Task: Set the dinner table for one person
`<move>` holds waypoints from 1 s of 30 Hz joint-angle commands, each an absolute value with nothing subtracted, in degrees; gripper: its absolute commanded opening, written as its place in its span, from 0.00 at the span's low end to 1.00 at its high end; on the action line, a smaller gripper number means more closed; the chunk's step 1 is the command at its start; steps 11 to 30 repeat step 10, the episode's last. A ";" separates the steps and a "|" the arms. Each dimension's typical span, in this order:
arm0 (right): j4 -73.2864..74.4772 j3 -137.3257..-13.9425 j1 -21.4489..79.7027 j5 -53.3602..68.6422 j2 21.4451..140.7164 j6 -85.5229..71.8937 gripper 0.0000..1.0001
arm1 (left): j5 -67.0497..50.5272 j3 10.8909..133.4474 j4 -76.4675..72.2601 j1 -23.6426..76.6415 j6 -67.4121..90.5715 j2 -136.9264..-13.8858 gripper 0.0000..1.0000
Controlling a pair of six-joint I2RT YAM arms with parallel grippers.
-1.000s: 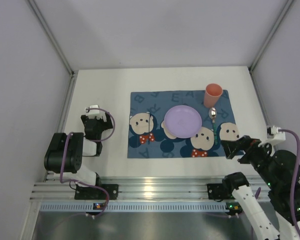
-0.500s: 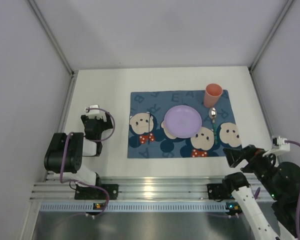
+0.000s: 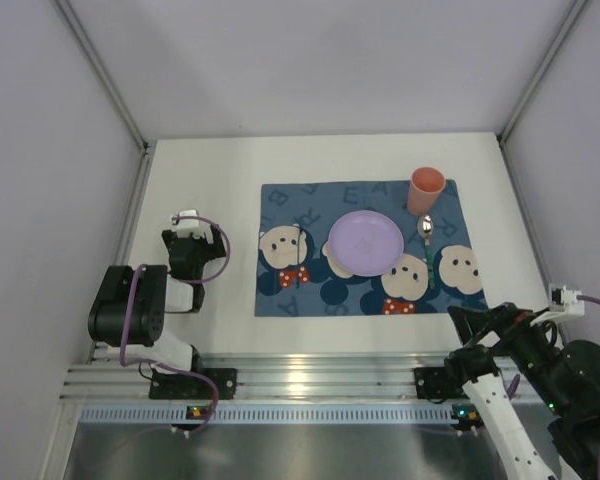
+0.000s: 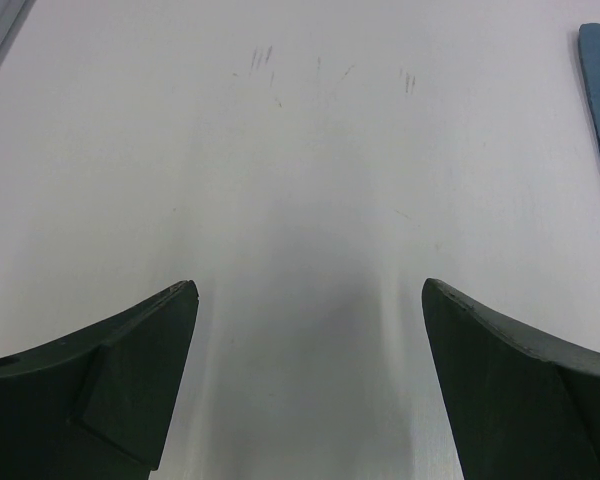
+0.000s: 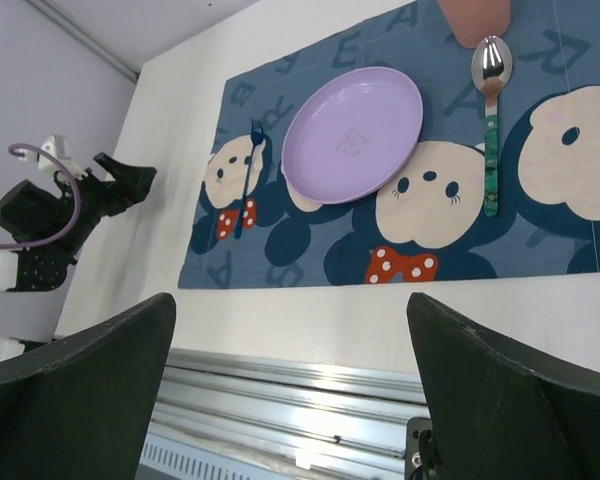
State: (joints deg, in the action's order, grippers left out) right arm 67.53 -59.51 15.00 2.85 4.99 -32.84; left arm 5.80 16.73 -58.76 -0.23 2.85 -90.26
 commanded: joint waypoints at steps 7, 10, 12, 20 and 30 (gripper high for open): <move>72.33 -66.09 15.47 4.57 3.69 -31.38 1.00 | 5.19 17.93 -63.19 -0.26 3.08 -90.09 0.99; 73.47 -67.50 15.64 4.48 3.34 -31.20 1.00 | 5.10 17.93 -63.19 -0.18 3.16 -90.00 0.99; 73.47 -67.50 15.64 4.48 3.34 -31.20 1.00 | 5.10 17.93 -63.19 -0.18 3.16 -90.00 0.99; 73.47 -67.50 15.64 4.48 3.34 -31.20 1.00 | 5.10 17.93 -63.19 -0.18 3.16 -90.00 0.99; 73.47 -67.50 15.64 4.48 3.34 -31.20 1.00 | 5.10 17.93 -63.19 -0.18 3.16 -90.00 0.99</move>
